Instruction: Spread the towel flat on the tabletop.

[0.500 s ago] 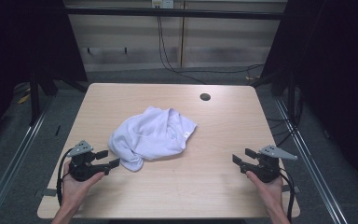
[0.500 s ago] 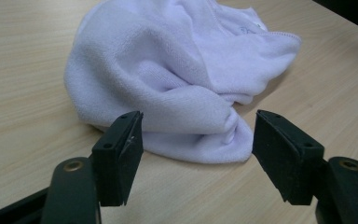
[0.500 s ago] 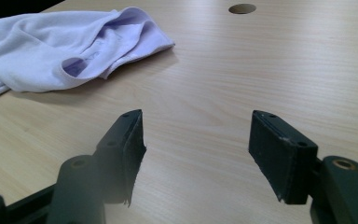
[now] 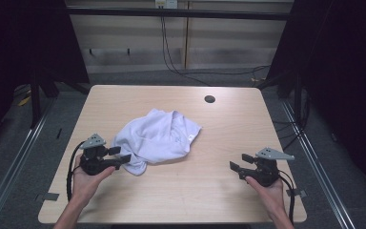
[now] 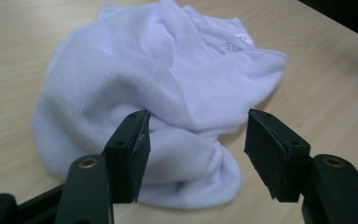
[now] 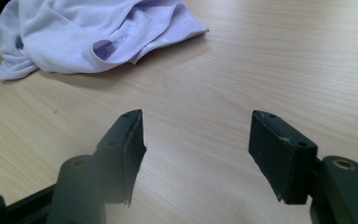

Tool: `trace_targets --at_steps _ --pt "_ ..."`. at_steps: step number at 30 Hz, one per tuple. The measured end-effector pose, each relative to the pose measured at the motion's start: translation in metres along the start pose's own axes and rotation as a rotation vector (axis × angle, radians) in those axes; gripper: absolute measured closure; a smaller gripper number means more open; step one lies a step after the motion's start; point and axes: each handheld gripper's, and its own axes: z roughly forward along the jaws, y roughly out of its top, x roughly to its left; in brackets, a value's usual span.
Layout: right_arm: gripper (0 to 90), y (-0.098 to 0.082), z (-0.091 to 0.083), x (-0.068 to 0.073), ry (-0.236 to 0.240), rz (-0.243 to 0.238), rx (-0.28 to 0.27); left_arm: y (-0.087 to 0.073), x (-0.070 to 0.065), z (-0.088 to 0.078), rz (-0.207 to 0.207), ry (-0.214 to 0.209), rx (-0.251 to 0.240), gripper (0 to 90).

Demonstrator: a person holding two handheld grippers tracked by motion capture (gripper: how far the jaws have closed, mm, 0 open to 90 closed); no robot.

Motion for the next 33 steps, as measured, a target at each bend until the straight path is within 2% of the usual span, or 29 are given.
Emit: trace_targets --at_steps 2,4,5,6,8,9,10,11,12,13,14,15,16,17,18,19,20,21,25,29,30,32,33 --pt "35.4 0.002 0.001 0.003 -0.003 -0.009 0.008 0.005 0.003 0.006 0.024 0.003 0.005 40.4" --pt "35.2 0.003 0.003 0.005 0.005 -0.017 0.015 0.012 0.010 0.015 0.001 0.030 0.001 38.7" --pt "35.1 0.003 0.004 0.007 0.011 -0.022 0.018 0.012 0.010 0.015 0.001 0.030 0.001 36.1" --pt "35.1 0.003 0.005 0.007 0.019 -0.029 0.023 0.019 0.018 0.022 -0.008 0.025 -0.002 35.5" --pt "34.6 0.002 0.007 0.008 0.029 -0.032 0.034 0.026 0.026 0.030 -0.022 0.017 -0.004 35.0" --pt "34.5 0.002 0.008 0.008 0.033 -0.033 0.040 0.030 0.029 0.034 -0.015 0.019 0.008 34.9" --pt "34.4 0.002 0.009 0.008 0.037 -0.036 0.043 0.033 0.031 0.040 -0.003 0.012 0.034 34.8" --pt "34.2 0.002 0.010 0.008 0.043 -0.034 0.050 0.033 0.031 0.040 -0.003 0.012 0.034 33.9" --pt "34.2 0.002 0.010 0.008 0.043 -0.034 0.050 0.034 0.034 0.047 0.000 0.026 0.067 33.9" --pt "34.1 0.001 0.011 0.008 0.051 -0.039 0.054 0.031 0.041 0.064 -0.022 0.040 0.126 33.1" --pt "34.1 0.001 0.011 0.008 0.051 -0.039 0.054 0.031 0.041 0.064 -0.022 0.040 0.126 33.1" --pt "34.1 0.001 0.011 0.008 0.053 -0.039 0.055 0.026 0.045 0.073 -0.041 0.017 0.167 33.1" --pt "34.1 0.002 0.011 0.010 0.068 -0.037 0.046 0.020 0.046 0.081 -0.042 0.019 0.206 37.7" --pt "34.1 0.002 0.010 0.011 0.073 -0.039 0.044 0.013 0.045 0.087 -0.047 0.005 0.203 41.3" --pt "34.1 0.002 0.010 0.013 0.072 -0.045 0.044 0.005 0.039 0.085 -0.044 0.009 0.156 51.8" --pt "34.1 0.002 0.011 0.013 0.073 -0.049 0.047 0.003 0.034 0.085 -0.030 -0.008 0.158 61.4" --pt "34.1 0.001 0.011 0.013 0.073 -0.049 0.053 0.001 0.029 0.084 -0.005 -0.014 0.162 65.4" --pt "34.1 0.001 0.012 0.013 0.074 -0.047 0.057 -0.001 0.025 0.082 0.003 -0.026 0.166 68.0" --pt "34.1 0.002 0.014 0.014 0.085 -0.041 0.062 -0.010 0.010 0.073 0.038 -0.082 0.186 71.9" --pt "35.9 0.006 0.017 0.019 0.118 -0.050 0.064 -0.019 -0.006 0.062 0.076 -0.148 0.215 72.1" --pt "37.0 0.007 0.019 0.021 0.129 -0.049 0.073 -0.019 -0.006 0.062 0.076 -0.148 0.215 72.1" --pt "36.9 0.008 0.022 0.022 0.133 -0.053 0.079 -0.022 -0.014 0.057 0.099 -0.145 0.228 72.0" --pt "38.7 0.009 0.025 0.024 0.130 -0.063 0.087 -0.024 -0.018 0.055 0.092 -0.152 0.229 71.7"
